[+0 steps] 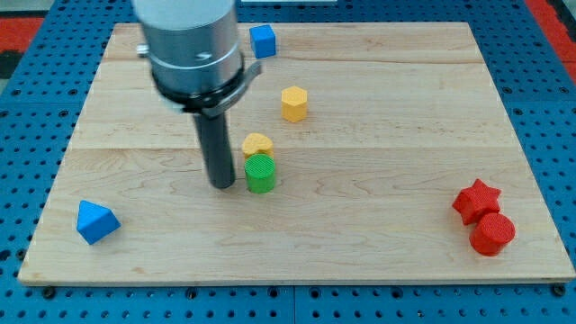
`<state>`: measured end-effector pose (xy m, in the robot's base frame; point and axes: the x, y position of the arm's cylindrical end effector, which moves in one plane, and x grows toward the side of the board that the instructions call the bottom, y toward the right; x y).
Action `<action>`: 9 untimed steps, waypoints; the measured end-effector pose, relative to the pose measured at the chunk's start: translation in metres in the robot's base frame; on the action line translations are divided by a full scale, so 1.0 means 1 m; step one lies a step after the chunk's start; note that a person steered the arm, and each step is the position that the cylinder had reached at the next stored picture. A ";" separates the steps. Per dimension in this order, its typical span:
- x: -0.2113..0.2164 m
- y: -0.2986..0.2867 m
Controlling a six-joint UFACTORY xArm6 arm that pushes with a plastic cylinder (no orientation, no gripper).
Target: Move the blue triangle towards bottom center
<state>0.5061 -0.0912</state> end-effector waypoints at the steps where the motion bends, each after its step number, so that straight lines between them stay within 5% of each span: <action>1: 0.020 0.038; 3: -0.051 0.032; 4: -0.056 -0.047; 5: -0.035 -0.143; 6: 0.030 -0.174; 9: 0.046 -0.083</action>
<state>0.5518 -0.1745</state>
